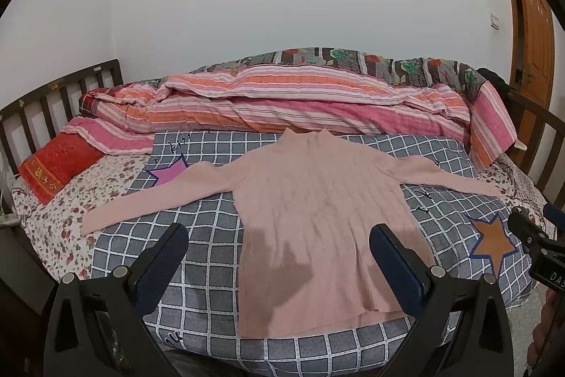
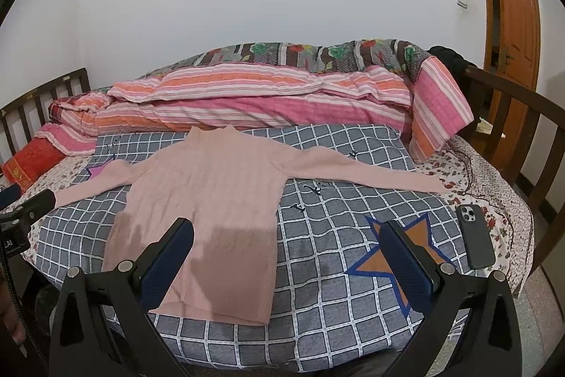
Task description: Fold small clothes
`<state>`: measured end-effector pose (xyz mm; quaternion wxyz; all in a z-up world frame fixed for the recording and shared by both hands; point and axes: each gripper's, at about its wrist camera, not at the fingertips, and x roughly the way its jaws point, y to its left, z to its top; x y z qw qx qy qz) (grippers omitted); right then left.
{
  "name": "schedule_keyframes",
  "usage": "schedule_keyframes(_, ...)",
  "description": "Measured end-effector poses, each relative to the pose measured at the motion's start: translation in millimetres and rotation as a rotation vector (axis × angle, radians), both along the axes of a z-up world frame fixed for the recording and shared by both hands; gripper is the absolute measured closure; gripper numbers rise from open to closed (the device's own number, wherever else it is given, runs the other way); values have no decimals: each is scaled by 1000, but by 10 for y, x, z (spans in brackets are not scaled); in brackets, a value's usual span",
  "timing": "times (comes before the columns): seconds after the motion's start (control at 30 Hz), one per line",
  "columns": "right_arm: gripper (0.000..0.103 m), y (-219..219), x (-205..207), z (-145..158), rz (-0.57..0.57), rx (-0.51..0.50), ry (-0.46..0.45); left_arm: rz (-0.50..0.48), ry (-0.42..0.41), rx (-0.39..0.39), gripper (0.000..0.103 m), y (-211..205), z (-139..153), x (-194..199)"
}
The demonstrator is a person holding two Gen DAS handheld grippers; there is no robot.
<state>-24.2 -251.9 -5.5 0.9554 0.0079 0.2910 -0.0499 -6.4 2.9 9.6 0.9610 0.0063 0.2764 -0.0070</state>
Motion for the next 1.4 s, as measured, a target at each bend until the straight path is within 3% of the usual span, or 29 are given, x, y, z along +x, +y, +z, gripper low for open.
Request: schedule_keyframes(1.4,1,112,24,16,20,13,2,6,-10,-19,0,101,26,34)
